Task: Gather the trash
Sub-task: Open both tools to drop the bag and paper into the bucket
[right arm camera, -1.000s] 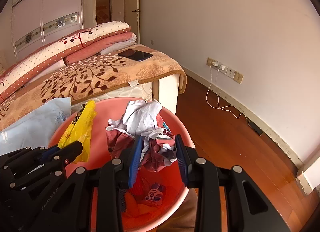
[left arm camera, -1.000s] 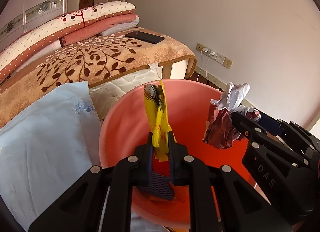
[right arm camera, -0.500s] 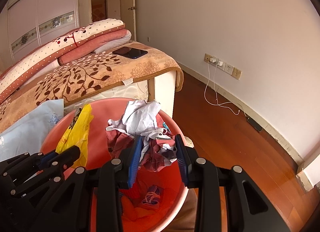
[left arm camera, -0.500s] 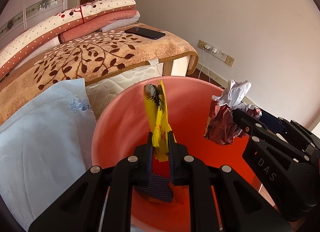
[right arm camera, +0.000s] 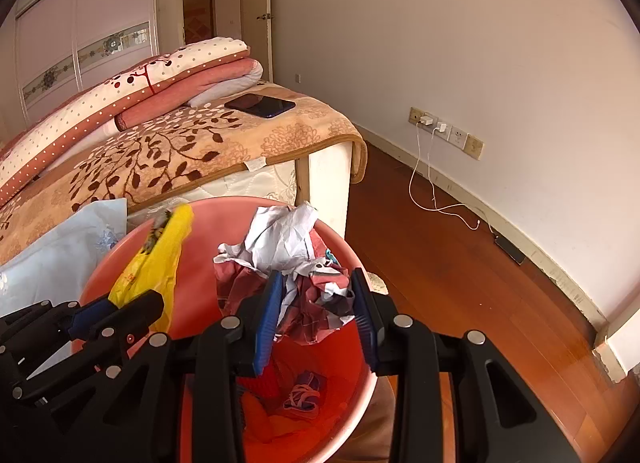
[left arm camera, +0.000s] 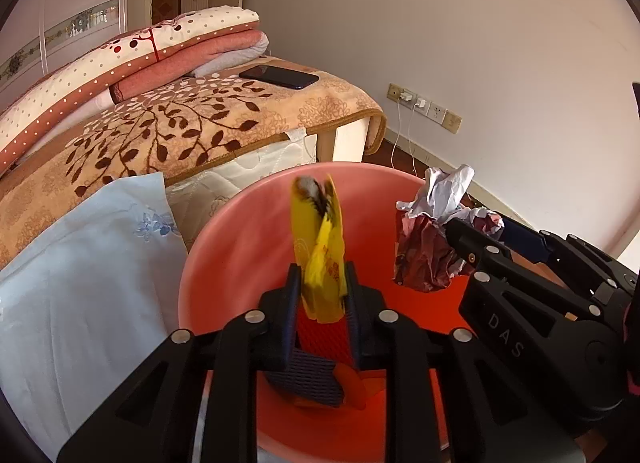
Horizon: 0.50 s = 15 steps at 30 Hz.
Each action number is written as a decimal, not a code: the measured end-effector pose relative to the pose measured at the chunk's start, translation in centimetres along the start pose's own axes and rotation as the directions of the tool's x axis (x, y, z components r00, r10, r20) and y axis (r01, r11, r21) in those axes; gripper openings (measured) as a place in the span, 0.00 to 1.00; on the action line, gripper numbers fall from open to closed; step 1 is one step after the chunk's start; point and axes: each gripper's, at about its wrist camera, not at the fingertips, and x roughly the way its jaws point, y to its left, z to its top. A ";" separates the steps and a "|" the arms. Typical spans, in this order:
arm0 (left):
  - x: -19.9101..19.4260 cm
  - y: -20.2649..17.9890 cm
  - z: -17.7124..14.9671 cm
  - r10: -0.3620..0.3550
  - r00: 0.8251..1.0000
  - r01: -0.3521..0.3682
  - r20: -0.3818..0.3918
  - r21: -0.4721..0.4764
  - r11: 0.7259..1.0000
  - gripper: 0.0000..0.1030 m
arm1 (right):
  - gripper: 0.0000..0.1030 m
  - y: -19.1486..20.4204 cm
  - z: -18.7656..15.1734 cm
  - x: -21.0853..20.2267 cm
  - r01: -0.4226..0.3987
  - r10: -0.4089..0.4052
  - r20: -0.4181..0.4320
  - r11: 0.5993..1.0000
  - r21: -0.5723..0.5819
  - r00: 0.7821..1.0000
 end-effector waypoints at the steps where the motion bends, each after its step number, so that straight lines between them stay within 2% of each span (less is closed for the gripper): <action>1: -0.1 0.0 0.0 0.000 1.000 0.000 0.004 0.001 1.000 0.23 | 0.33 0.0 0.0 0.0 0.000 0.000 0.000 1.000 0.000 1.000; 6: -0.4 0.0 0.1 -0.005 1.000 0.005 0.017 -0.001 1.000 0.26 | 0.33 0.0 0.0 0.0 0.000 0.000 0.000 1.000 -0.001 1.000; 8: -0.6 0.1 0.1 -0.005 1.000 0.005 0.024 -0.004 1.000 0.37 | 0.33 0.0 0.0 0.0 0.001 -0.001 0.000 1.000 0.000 1.000; 15: -0.7 0.2 0.2 -0.004 1.000 0.004 0.030 -0.013 1.000 0.39 | 0.33 0.0 0.0 0.0 0.001 -0.001 0.001 1.000 0.001 1.000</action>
